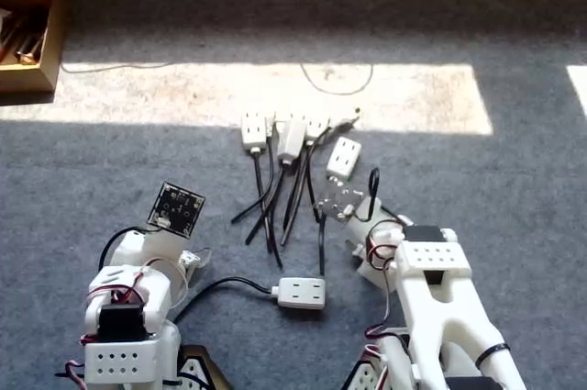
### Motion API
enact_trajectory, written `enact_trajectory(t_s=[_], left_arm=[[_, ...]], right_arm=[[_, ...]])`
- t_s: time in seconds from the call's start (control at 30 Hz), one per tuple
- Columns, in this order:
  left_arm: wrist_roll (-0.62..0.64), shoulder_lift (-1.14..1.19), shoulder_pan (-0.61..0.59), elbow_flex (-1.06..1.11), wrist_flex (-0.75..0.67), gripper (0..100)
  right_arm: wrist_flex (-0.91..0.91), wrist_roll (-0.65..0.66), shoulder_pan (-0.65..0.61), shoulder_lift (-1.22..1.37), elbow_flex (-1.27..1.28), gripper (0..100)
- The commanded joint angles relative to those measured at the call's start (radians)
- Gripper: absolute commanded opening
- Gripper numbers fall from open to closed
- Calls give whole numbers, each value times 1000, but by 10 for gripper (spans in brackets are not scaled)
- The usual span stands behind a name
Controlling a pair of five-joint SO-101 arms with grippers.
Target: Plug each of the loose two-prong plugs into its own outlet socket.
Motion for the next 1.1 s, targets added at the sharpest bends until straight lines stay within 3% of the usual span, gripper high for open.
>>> enact_trajectory(t_s=[0.0, 0.17, 0.3, 0.4, 0.5, 0.63, 0.83, 1.07], left_arm=[[6, -4, -10, -27, -74, 288], [18, -4, -48, -153, -238, 288], [189, 4, -143, -321, -282, 288], [316, 8, -160, -455, -224, 290], [362, 8, -102, -544, -104, 291], [394, 10, -30, -599, -8, 292], [416, 10, 65, -565, -120, 296], [440, 10, 107, -479, -221, 449]], right_arm=[[51, -141, 42, -28, -150, 5], [321, -322, -44, -91, -493, 5], [473, -448, -194, -119, -737, 5], [461, -552, -302, -117, -832, 5], [348, -652, -397, -130, -817, 5], [234, -661, -481, -170, -751, 5], [186, -632, -575, -236, -601, 5], [147, -669, -694, -351, -390, 5]])
